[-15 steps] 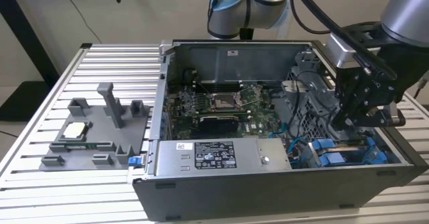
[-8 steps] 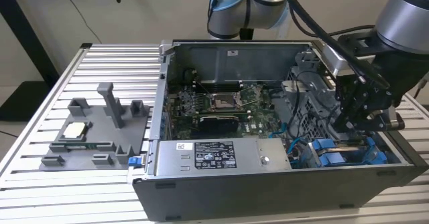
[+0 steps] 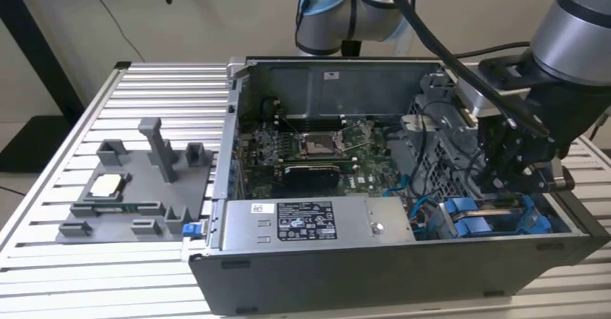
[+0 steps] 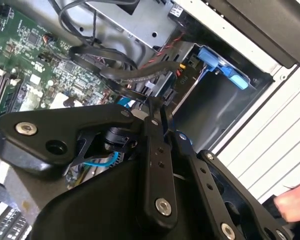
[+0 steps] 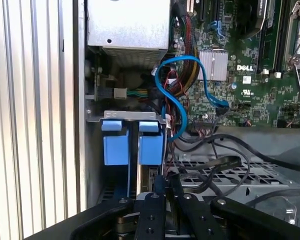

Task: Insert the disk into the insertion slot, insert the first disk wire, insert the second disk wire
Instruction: 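Insert the second disk wire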

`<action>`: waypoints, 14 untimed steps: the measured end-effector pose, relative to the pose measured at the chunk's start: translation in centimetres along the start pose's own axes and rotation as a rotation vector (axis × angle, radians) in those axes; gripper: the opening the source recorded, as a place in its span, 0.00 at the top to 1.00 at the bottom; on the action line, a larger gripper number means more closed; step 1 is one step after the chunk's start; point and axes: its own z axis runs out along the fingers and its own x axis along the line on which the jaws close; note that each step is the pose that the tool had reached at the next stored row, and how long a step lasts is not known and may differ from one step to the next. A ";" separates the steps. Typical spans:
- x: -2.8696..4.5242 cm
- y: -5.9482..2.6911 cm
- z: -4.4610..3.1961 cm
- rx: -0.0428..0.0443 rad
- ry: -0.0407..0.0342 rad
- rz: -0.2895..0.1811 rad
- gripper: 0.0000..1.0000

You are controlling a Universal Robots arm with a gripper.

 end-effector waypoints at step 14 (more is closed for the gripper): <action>0.77 -0.41 0.59 0.0093 0.0003 -0.001 0.84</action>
